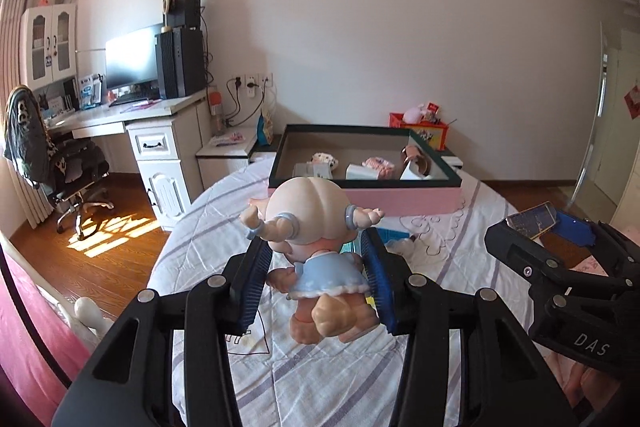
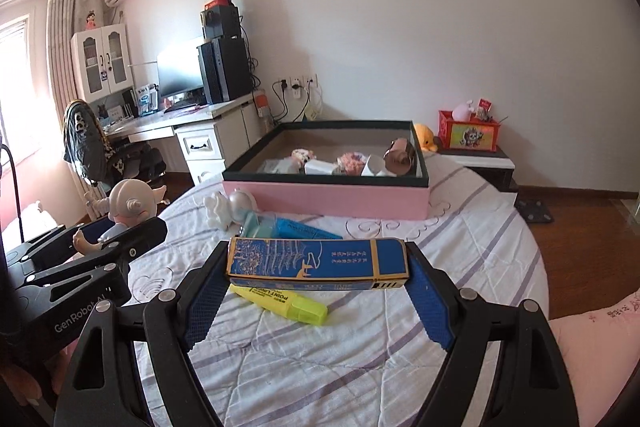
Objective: Organize rigid objects
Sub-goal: 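Carry the doll and blue box into the pink box and release both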
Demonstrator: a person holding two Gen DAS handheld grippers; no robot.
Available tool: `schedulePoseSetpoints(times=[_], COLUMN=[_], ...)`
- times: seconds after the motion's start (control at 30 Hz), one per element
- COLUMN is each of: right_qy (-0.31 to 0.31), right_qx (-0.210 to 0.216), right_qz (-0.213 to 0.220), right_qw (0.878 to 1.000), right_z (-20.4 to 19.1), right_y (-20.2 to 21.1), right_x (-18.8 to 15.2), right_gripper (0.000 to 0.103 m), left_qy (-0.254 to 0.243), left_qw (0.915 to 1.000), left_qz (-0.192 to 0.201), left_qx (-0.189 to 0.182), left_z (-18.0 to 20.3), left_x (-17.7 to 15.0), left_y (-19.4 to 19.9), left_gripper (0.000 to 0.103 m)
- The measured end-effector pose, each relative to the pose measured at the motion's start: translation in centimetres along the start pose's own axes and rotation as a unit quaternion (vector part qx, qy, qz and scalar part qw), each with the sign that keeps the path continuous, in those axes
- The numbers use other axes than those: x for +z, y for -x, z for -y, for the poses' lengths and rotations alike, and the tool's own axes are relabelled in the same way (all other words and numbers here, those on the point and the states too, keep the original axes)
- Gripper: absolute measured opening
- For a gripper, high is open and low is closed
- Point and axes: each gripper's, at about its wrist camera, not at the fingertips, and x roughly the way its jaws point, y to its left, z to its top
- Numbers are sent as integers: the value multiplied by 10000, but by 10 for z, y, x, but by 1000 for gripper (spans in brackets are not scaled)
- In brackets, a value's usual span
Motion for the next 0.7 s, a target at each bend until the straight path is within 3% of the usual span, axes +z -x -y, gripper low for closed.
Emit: schedulePoseSetpoints(times=[0.37, 0.7], right_qy=[337, 464], right_qx=[-321, -309], right_qz=[926, 1027], right_qw=[9946, 9931], right_z=[-30, -46], right_y=[74, 87], right_x=[33, 39], right_gripper=[83, 84], left_qy=[-38, -125], left_qw=[9969, 9950], left_qz=[780, 989], left_qx=[58, 69], left_z=[8, 10], left_x=[19, 19], left_y=[70, 90], left_gripper=[47, 47])
